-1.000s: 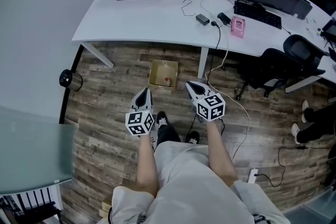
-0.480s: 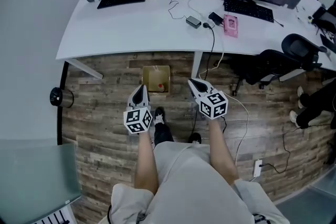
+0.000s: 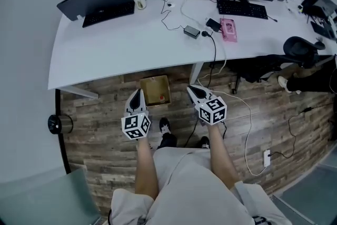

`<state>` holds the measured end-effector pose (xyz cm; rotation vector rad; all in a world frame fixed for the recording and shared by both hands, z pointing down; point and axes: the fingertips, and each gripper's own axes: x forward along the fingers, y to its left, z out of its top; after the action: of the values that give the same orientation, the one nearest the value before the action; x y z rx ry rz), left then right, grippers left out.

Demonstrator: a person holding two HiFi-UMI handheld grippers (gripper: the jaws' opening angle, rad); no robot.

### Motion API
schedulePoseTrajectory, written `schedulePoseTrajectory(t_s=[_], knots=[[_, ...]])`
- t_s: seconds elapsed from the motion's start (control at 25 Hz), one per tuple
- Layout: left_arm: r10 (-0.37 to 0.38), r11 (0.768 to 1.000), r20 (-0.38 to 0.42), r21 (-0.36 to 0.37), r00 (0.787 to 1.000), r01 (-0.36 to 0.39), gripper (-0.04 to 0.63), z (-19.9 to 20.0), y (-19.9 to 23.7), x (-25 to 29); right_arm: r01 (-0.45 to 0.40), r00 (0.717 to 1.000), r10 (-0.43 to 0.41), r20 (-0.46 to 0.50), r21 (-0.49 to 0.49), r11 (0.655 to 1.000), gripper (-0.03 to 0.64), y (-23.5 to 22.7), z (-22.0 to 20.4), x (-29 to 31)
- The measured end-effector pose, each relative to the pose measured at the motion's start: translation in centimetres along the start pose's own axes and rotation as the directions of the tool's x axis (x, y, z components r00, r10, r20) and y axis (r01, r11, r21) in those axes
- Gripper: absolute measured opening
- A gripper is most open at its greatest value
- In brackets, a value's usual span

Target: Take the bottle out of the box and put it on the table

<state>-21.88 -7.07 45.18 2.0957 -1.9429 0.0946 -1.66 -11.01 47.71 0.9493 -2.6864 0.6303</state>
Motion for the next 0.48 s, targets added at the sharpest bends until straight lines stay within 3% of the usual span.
schedulePoseTrajectory(t_s=[0.28, 0.48], knots=[[-0.085, 0.996, -0.044, 0.018, 0.995, 0.086, 0.012, 0.1, 5.1, 3.2, 0.089, 0.995, -0.089, 0.036, 0.02, 0.996, 0.038, 1.0, 0.9, 4.2], [-0.137, 0.99, -0.074, 0.006, 0.988, 0.138, 0.012, -1.4, 7.4, 5.2, 0.142, 0.99, -0.142, -0.011, -0.003, 0.99, 0.038, 1.6, -0.3, 5.4]])
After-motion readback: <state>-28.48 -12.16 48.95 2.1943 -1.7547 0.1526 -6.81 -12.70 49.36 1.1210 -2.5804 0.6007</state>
